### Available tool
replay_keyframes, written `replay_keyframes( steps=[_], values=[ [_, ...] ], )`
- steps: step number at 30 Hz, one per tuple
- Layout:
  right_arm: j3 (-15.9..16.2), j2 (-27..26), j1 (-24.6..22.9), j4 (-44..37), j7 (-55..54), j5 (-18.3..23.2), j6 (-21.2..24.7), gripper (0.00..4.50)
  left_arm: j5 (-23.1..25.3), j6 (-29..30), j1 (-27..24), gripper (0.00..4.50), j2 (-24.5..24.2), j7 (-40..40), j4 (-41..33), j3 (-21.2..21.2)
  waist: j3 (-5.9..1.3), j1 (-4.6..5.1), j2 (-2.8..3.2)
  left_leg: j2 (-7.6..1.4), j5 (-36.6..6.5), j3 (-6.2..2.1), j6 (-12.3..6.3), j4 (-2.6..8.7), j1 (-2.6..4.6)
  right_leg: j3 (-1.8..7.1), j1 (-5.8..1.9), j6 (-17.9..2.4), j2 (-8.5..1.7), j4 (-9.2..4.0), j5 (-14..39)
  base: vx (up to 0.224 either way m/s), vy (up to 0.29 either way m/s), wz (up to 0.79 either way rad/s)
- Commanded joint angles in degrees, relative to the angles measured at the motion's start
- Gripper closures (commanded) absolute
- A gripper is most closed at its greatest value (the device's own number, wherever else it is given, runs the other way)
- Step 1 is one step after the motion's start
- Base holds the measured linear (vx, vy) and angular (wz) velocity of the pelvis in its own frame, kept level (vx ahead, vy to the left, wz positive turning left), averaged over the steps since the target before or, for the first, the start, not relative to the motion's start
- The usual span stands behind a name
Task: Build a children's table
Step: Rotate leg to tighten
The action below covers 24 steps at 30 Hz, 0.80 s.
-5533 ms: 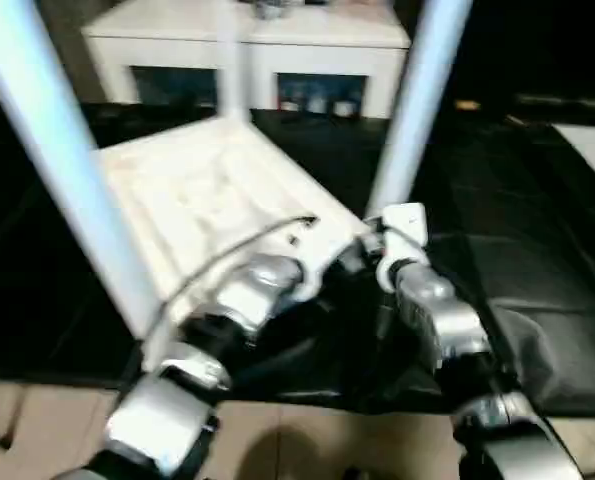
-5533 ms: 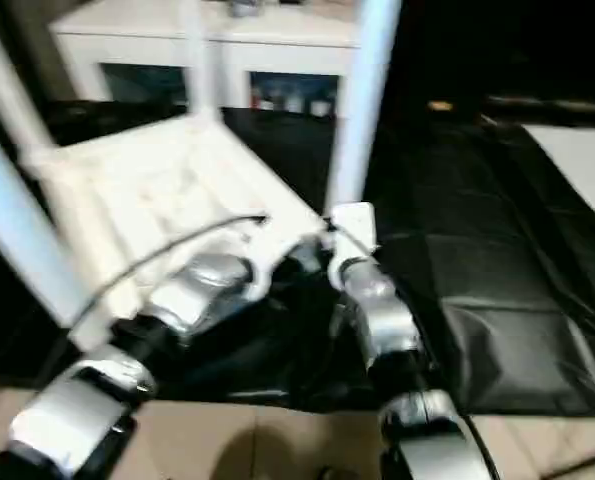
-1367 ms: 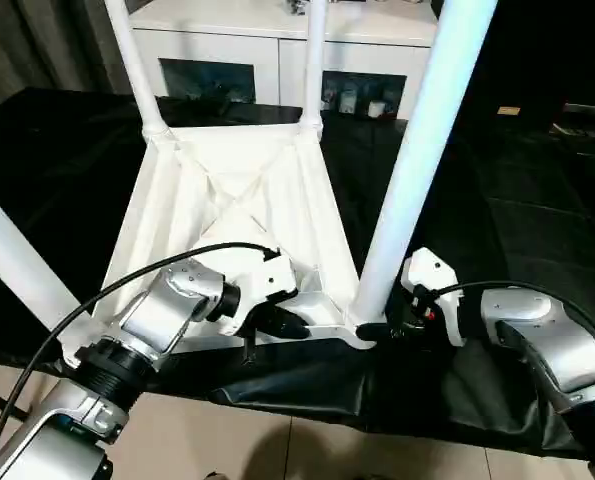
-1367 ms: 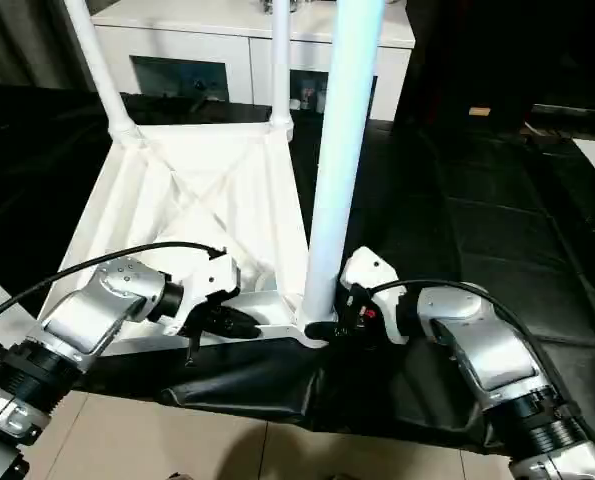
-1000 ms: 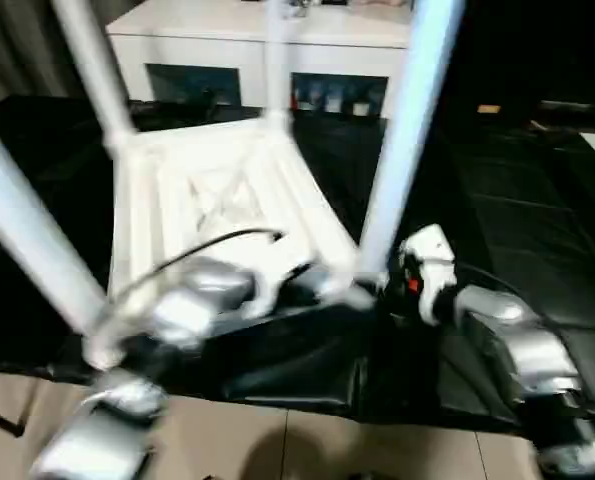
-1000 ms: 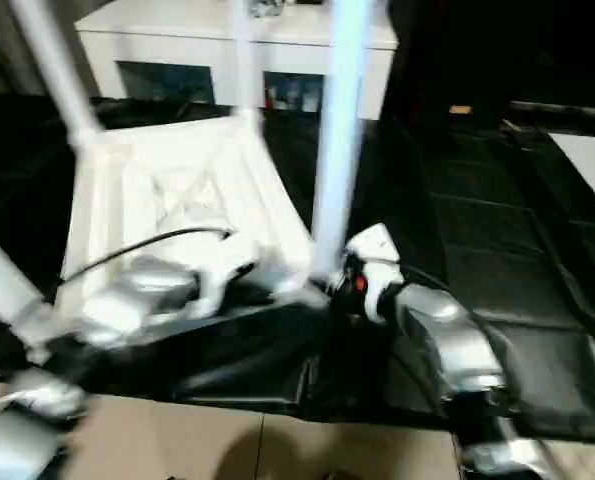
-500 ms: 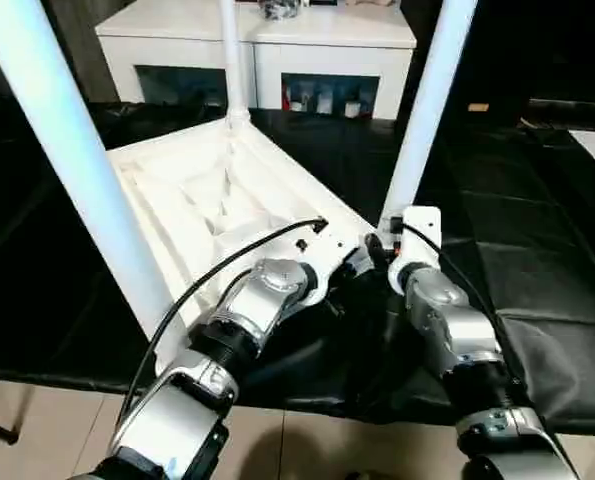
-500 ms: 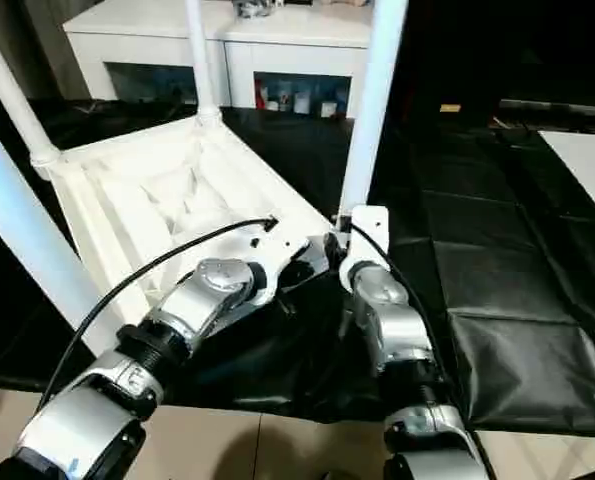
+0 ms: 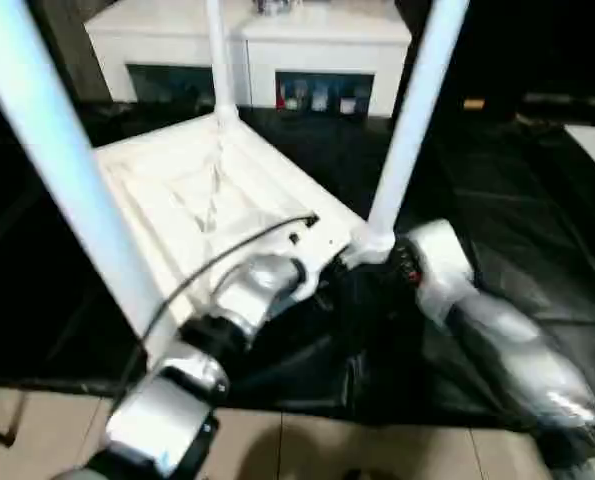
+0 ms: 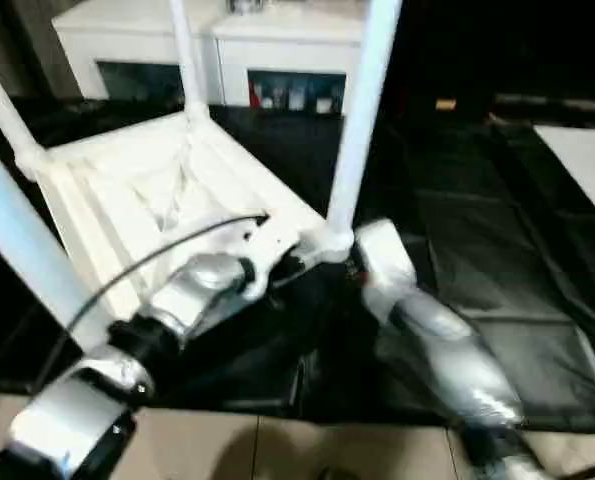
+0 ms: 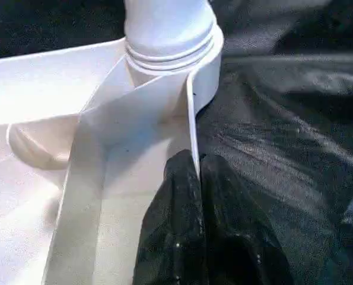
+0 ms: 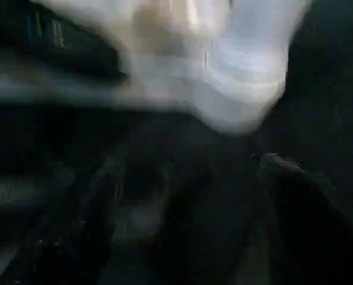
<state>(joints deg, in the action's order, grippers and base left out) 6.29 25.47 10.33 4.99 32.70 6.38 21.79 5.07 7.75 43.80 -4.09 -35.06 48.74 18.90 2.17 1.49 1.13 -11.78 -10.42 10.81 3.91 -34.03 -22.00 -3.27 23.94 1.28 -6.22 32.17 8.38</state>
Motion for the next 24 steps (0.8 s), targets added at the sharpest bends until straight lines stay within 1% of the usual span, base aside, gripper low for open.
replay_keyframes(
  steps=[1,2,3,4,5,6,7,8,9,10,11,12,13,15,16,17,18,19,20,21,22,23,24],
  values=[
    [-1.89,1.52,-0.33,-1.24,1.08,0.21,-0.94,0.59,0.57,-4.17,-2.27,4.50,-1.03,-6.88,-0.73,2.85,-3.30,-0.37,-1.21,-0.22,-19.12,-0.32,-4.21,4.28,0.06,0.69,-2.76,-7.88,-1.03,-4.77,25.80,0.000,0.000,0.00],
    [-2.29,2.72,-1.11,-1.47,1.89,0.64,-1.22,0.59,0.23,-6.34,-3.04,4.50,-1.66,-10.32,-2.05,3.85,-3.31,-0.54,-1.09,-0.28,-18.89,-0.32,-4.33,4.26,0.26,0.70,-2.66,-8.14,-1.12,-4.83,25.77,0.000,0.000,0.00],
    [-2.49,3.74,-1.80,-1.83,2.75,0.99,-1.42,0.59,-0.25,-7.87,-3.73,4.50,-2.20,-13.34,-3.29,4.62,-3.30,-0.89,-1.01,-0.49,-18.89,-0.22,-4.76,4.21,0.69,0.84,-2.42,-8.83,-1.20,-5.02,25.49,0.000,0.000,0.00],
    [-2.61,4.98,-2.74,-2.36,3.97,1.27,-1.84,0.59,-0.80,-8.20,-4.57,4.50,-3.06,-16.97,-5.15,5.73,-3.32,-1.09,-0.87,-0.79,-18.96,-0.09,-4.80,4.22,0.92,1.01,-2.26,-10.21,-1.21,-4.71,23.58,0.000,0.000,0.00],
    [-2.63,5.29,-2.98,-2.51,4.28,1.35,-1.92,0.59,-0.94,-8.21,-4.77,4.50,-3.27,-17.84,-5.60,5.99,-3.34,-1.22,-0.72,-0.86,-19.03,0.02,-4.90,4.23,1.07,1.01,-2.16,-10.71,-1.07,-4.64,22.86,0.000,0.000,0.00],
    [-2.61,6.19,-3.68,-3.46,5.56,1.72,-1.77,0.59,-1.06,-9.35,-5.11,4.50,-3.82,-19.73,-6.46,6.67,-3.34,-1.67,-0.34,-0.92,-19.12,0.23,-4.91,4.20,1.39,1.08,-1.95,-11.44,-0.97,-4.52,21.53,0.000,0.000,0.00],
    [-2.70,7.03,-4.35,-4.40,6.66,1.99,-1.95,0.59,-1.53,-10.46,-5.38,4.50,-4.05,-21.59,-7.24,6.95,-3.36,-2.14,-0.28,-1.14,-19.15,0.33,-4.77,4.28,1.60,1.12,-1.96,-11.84,-0.89,-4.41,20.14,0.000,0.000,0.00],
    [-2.70,7.03,-4.35,-4.40,6.66,1.99,-1.95,0.59,-1.53,-10.46,-5.38,4.50,-4.05,-21.59,-7.24,6.95,-3.40,-2.26,-0.39,-1.18,-18.87,0.37,-4.79,4.29,1.57,1.16,-2.09,-12.03,-0.87,-4.24,19.14,0.000,0.000,0.00],
    [-3.21,7.35,-4.60,-4.67,6.84,2.11,-2.07,0.59,-2.03,-11.02,-5.46,4.50,-4.03,-22.90,-7.71,6.87,-3.41,-2.51,-0.35,-1.27,-17.97,0.36,-4.79,4.42,1.40,1.23,-2.27,-12.36,-0.94,-3.88,17.79,0.000,0.000,0.00],
    [-3.77,7.32,-4.53,-4.50,6.66,2.24,-1.99,0.59,-2.14,-11.35,-5.32,4.50,-3.97,-23.35,-7.74,6.77,-3.40,-2.66,-0.34,-1.25,-17.65,0.35,-4.73,4.43,1.31,1.28,-2.39,-12.31,-0.98,-3.78,17.61,0.000,0.000,0.00],
    [-4.40,7.41,-4.43,-4.27,6.65,2.52,-1.92,0.59,-2.03,-12.23,-5.08,4.50,-3.93,-24.01,-7.55,6.54,-3.52,-3.01,-0.29,-1.28,-16.72,0.41,-4.64,4.40,1.48,1.45,-2.32,-12.42,-0.95,-3.64,16.64,0.000,0.000,0.00],
    [-4.76,7.63,-4.55,-4.42,7.13,3.06,-1.70,0.59,-1.98,-12.74,-4.83,4.50,-3.95,-24.71,-7.28,6.44,-3.49,-3.13,-0.36,-1.22,-16.47,0.52,-4.64,4.37,1.47,1.64,-2.31,-12.50,-0.87,-3.53,16.05,0.000,0.000,0.00],
    [-4.91,7.83,-4.69,-4.60,7.56,3.45,-1.59,0.59,-1.96,-13.02,-4.71,4.50,-3.99,-25.21,-7.16,6.39,-3.51,-3.17,-0.35,-1.21,-16.49,0.49,-4.72,4.40,1.40,1.74,-2.45,-12.50,-0.93,-3.44,15.86,0.000,0.000,0.00],
    [-4.96,8.40,-5.17,-5.33,8.66,4.09,-1.73,0.59,-1.94,-13.57,-4.51,4.50,-4.11,-25.82,-7.02,6.29,-3.54,-3.10,-0.32,-1.15,-16.01,0.37,-4.72,4.47,1.03,1.74,-2.74,-12.21,-1.01,-3.29,15.53,0.000,0.000,0.00],
    [-4.93,8.71,-5.41,-5.72,9.27,4.37,-1.83,0.59,-1.86,-13.91,-4.32,4.50,-4.11,-25.84,-6.76,6.24,-3.56,-3.12,-0.35,-1.16,-16.10,0.39,-4.72,4.44,1.08,1.76,-2.71,-12.08,-1.00,-3.30,15.49,0.000,0.000,0.00],
    [-4.79,9.32,-6.01,-6.66,10.71,4.85,-1.90,0.59,-1.75,-14.80,-3.96,4.50,-4.13,-26.08,-6.25,6.07,-3.57,-3.10,-0.29,-1.09,-16.12,0.41,-4.91,4.37,1.07,1.80,-2.80,-12.02,-1.10,-3.28,15.52,0.000,0.000,0.00],
    [-4.64,9.94,-6.64,-7.71,12.23,5.37,-1.77,0.59,-1.82,-15.74,-3.56,4.50,-4.15,-26.82,-5.68,5.90,-3.54,-3.17,-0.48,-1.05,-16.41,0.47,-5.16,4.29,1.13,1.80,-2.80,-11.58,-1.07,-3.49,16.35,0.000,0.000,0.00],
    [-4.64,9.94,-6.64,-7.71,12.23,5.37,-1.77,0.59,-1.82,-15.74,-3.56,4.50,-4.15,-26.82,-5.68,5.90,-3.51,-3.21,-0.47,-1.08,-16.50,0.48,-5.19,4.31,1.15,1.85,-2.75,-11.47,-1.13,-3.50,16.68,0.000,0.000,0.00],
    [-4.63,10.06,-6.89,-8.21,12.69,5.71,-1.50,0.59,-2.03,-15.89,-3.45,4.50,-4.22,-27.58,-5.59,5.91,-3.45,-3.13,-0.45,-1.06,-16.60,0.45,-5.21,4.36,1.04,1.83,-2.78,-11.36,-1.17,-3.52,17.28,0.000,0.000,0.00],
    [-4.58,10.18,-7.13,-8.63,12.95,5.95,-1.30,0.59,-2.47,-16.48,-3.33,4.50,-4.29,-28.79,-5.50,5.84,-3.44,-3.15,-0.41,-1.01,-16.64,0.44,-5.10,4.37,0.99,1.79,-2.76,-10.88,-1.22,-3.67,18.55,0.000,0.000,0.00],
    [-4.55,10.22,-7.20,-8.74,12.99,5.96,-1.30,0.59,-2.72,-16.68,-3.31,4.50,-4.30,-29.30,-5.52,5.78,-3.46,-3.14,-0.43,-1.01,-16.82,0.44,-5.00,4.34,1.06,1.77,-2.69,-10.73,-1.21,-3.73,19.07,0.000,0.000,0.00],
    [-4.50,10.36,-7.38,-8.92,13.05,5.98,-1.34,0.59,-3.45,-16.94,-3.19,4.50,-4.30,-30.76,-5.60,5.47,-3.45,-3.17,-0.60,-1.07,-16.83,0.45,-4.75,4.35,1.16,1.79,-2.54,-10.60,-1.21,-3.86,19.97,0.000,0.000,0.00],
    [-4.44,10.47,-7.57,-9.14,13.07,5.96,-1.34,0.59,-3.75,-17.65,-2.99,4.50,-4.47,-32.04,-5.54,5.47,-3.46,-3.24,-0.55,-1.05,-16.70,0.45,-4.70,4.34,1.18,1.82,-2.51,-10.64,-1.22,-3.84,19.98,0.000,0.000,0.00]
  ],
)
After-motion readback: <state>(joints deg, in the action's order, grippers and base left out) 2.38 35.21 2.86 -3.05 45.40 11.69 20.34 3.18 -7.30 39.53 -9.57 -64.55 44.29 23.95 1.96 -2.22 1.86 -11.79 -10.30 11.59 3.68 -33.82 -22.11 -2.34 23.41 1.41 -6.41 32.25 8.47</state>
